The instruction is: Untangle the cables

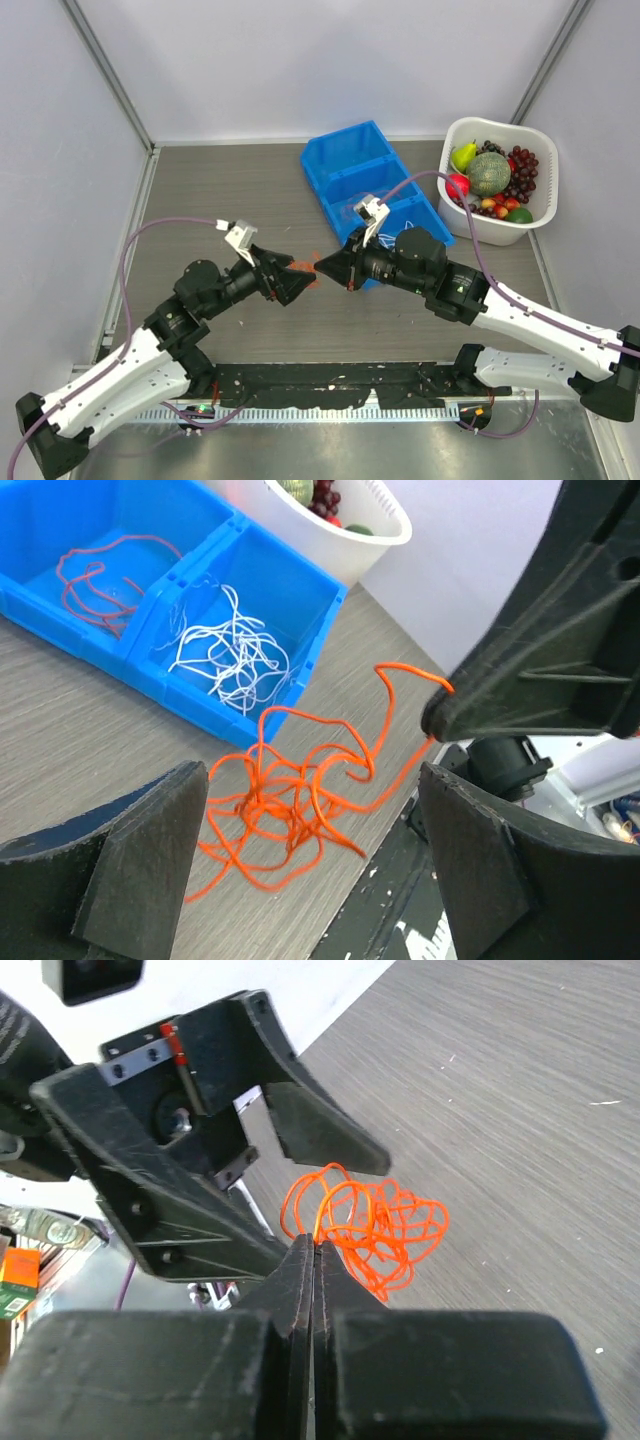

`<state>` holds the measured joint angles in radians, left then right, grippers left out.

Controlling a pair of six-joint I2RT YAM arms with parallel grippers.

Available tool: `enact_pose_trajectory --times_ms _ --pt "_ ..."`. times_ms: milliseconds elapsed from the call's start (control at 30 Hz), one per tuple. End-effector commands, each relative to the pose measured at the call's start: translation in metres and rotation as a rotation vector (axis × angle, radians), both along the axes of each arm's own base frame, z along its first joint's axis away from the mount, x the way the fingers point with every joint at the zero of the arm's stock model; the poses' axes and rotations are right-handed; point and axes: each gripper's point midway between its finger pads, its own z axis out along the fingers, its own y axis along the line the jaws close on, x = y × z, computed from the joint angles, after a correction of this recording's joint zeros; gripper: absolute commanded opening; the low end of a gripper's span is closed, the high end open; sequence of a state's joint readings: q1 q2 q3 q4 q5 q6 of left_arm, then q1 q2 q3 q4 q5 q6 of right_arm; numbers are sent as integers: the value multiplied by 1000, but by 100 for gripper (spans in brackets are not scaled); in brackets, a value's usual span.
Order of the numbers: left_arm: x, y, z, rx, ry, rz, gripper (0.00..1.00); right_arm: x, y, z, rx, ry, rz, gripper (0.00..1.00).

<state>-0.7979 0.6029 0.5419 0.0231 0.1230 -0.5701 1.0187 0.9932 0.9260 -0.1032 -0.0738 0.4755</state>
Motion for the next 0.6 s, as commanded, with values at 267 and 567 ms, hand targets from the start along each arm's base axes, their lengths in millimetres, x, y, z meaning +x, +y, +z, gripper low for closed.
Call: enact_pose_trajectory --times_ms 267,567 --pt "19 -27 -72 102 167 -20 51 -10 -23 106 219 -104 -28 1" --pt "18 -20 -98 120 212 14 11 -20 -52 184 381 -220 -60 1"
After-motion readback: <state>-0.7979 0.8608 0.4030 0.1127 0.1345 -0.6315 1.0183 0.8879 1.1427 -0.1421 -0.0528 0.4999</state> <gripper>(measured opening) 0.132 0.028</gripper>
